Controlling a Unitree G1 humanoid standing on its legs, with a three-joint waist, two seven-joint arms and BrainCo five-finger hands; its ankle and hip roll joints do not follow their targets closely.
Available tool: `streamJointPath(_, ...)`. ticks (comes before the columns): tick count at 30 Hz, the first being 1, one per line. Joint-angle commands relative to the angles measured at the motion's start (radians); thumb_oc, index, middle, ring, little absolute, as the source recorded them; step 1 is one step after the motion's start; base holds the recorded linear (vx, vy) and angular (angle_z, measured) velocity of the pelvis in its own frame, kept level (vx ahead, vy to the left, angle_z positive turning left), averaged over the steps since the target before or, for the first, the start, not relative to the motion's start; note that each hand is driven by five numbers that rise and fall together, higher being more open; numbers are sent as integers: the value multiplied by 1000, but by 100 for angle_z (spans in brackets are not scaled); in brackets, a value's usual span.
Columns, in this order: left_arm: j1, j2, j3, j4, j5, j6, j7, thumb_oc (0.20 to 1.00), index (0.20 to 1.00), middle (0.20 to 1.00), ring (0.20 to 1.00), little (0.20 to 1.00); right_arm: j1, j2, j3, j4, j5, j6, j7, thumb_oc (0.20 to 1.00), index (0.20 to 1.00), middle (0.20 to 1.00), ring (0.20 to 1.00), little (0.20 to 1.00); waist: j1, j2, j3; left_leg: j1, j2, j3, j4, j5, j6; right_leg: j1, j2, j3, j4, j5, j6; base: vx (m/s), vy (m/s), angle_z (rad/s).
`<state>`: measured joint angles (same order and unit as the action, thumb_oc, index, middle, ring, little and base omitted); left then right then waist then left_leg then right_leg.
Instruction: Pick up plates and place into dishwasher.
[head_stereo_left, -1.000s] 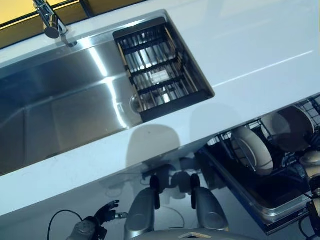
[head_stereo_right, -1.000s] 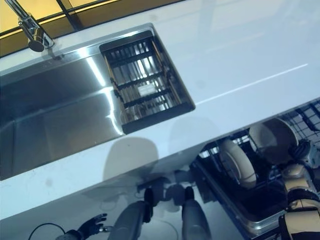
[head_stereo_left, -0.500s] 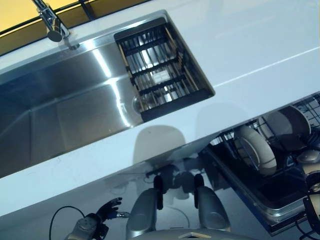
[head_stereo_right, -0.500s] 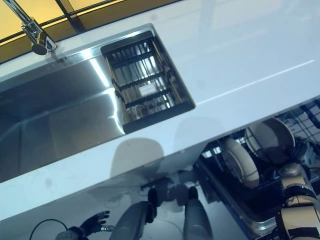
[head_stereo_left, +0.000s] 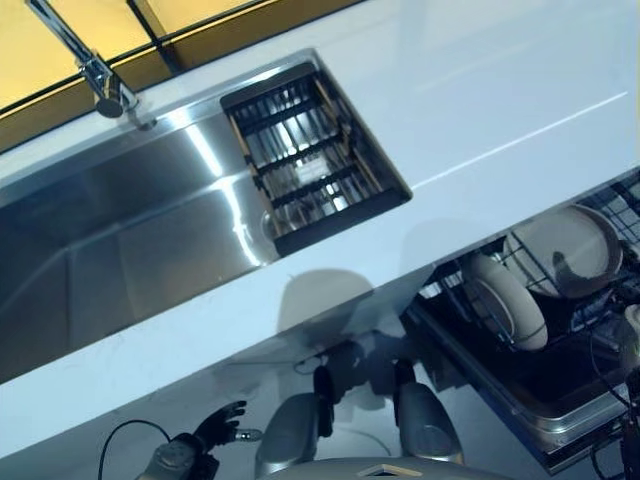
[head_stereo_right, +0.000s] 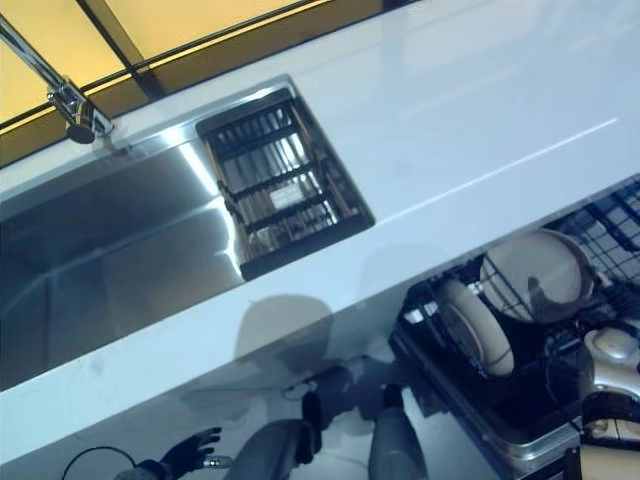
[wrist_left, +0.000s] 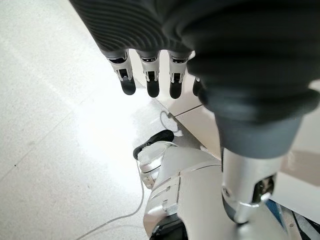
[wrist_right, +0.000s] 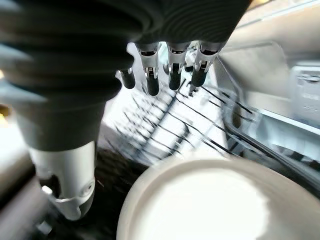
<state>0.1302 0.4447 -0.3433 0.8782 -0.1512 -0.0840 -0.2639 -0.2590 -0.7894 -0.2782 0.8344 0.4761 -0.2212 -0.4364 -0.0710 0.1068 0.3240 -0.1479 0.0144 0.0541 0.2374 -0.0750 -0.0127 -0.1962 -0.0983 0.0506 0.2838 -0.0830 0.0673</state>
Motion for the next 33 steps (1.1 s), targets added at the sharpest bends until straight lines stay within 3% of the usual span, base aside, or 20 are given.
streamJointPath(1, 93, -9, 16, -24, -29, 7, 2, 1000, 1000, 1000, 1000, 1000, 5, -19, -32, -69, 38, -105, -32, 1000, 1000, 1000, 1000, 1000, -6, -46, -77, -15, 23, -27, 52, -57, 17, 22, -21, 3, -70, 72, 24, 49, 4, -3)
streamJointPath(5, 103, -18, 20, -14, -24, 8, 11, 1000, 1000, 1000, 1000, 1000, 31, -15, -132, -103, 195, -133, -22, 1000, 1000, 1000, 1000, 1000, -14, -52, -95, -1, 23, -23, 48, -67, 17, 30, -21, 6, -73, 70, 30, 50, -12, -1)
streamJointPath(7, 104, -13, 15, -29, -2, 30, 5, 1000, 1000, 1000, 1000, 1000, 37, 6, -169, -70, 275, -97, 55, 1000, 1000, 1000, 1000, 1000, -11, -56, -103, 2, 25, -24, 54, -75, 15, 33, -23, 3, -71, 70, 34, 60, -76, -2)
streamJointPath(11, 101, -6, -9, -30, -4, 23, 20, 1000, 1000, 1000, 1000, 1000, 14, 28, -119, -38, 362, -34, 125, 1000, 1000, 1000, 1000, 1000, 0, -50, -94, -6, 24, -36, 67, -70, 18, 29, -23, 0, -53, 63, 26, 3, -33, -1)
streamJointPath(16, 64, -4, -41, -28, -37, 12, 21, 1000, 1000, 1000, 1000, 1000, -44, 56, -100, 83, 476, -69, 166, 1000, 1000, 1000, 1000, 1000, 3, -13, -54, -40, 17, -44, 84, -55, 20, -12, -26, -4, -20, 61, 17, -73, 15, 2)
streamJointPath(25, 41, -15, -114, -37, -78, -11, 43, 1000, 1000, 1000, 1000, 1000, -169, 47, -59, 256, 589, -67, 195, 1000, 1000, 1000, 1000, 1000, 13, 49, -8, -102, 4, -57, 130, -41, 13, -56, -34, -18, 14, 56, -3, -34, 21, 1)
streamJointPath(33, 27, -22, -158, -50, -96, 11, 50, 1000, 1000, 1000, 1000, 1000, -242, 49, -42, 363, 663, -32, 227, 1000, 1000, 1000, 1000, 1000, 15, 71, -10, -113, -6, -58, 141, -40, 10, -68, -40, -24, 25, 52, -9, 3, 10, 0)
